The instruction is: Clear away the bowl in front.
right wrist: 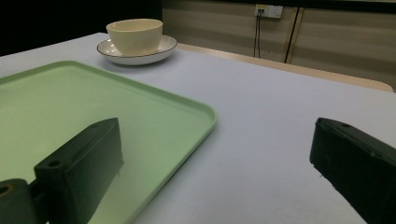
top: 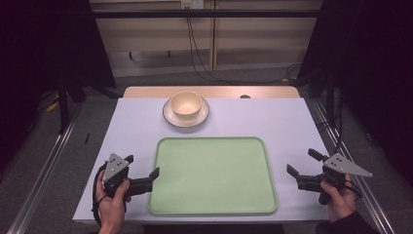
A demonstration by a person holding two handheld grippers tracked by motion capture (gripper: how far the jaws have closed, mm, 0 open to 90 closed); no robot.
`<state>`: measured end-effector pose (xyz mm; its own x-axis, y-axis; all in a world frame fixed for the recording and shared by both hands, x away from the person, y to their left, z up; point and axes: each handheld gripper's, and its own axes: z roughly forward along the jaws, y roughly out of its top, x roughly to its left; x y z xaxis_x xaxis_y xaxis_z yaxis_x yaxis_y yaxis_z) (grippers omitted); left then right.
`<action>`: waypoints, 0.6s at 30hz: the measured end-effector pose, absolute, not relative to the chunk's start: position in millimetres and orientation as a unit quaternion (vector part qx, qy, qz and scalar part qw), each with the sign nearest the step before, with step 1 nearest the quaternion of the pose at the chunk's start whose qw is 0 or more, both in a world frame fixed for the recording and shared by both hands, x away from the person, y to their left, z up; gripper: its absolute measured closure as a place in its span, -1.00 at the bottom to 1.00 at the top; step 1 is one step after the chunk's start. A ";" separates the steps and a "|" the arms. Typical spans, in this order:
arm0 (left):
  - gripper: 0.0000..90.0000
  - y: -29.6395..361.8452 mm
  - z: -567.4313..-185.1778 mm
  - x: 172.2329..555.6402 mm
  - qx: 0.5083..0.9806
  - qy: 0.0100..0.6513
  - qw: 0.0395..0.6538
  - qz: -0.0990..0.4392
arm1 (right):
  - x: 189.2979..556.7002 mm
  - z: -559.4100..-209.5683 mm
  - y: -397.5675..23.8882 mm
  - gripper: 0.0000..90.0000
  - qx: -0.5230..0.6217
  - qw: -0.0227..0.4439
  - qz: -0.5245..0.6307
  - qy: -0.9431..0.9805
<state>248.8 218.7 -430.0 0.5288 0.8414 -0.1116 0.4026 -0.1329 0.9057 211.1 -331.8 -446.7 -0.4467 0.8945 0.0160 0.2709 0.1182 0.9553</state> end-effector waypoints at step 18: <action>-0.94 198.4 -423.5 285.7 0.735 0.412 0.500 0.202 | 211.4 -446.8 -332.0 -0.96 0.425 0.306 0.513 0.680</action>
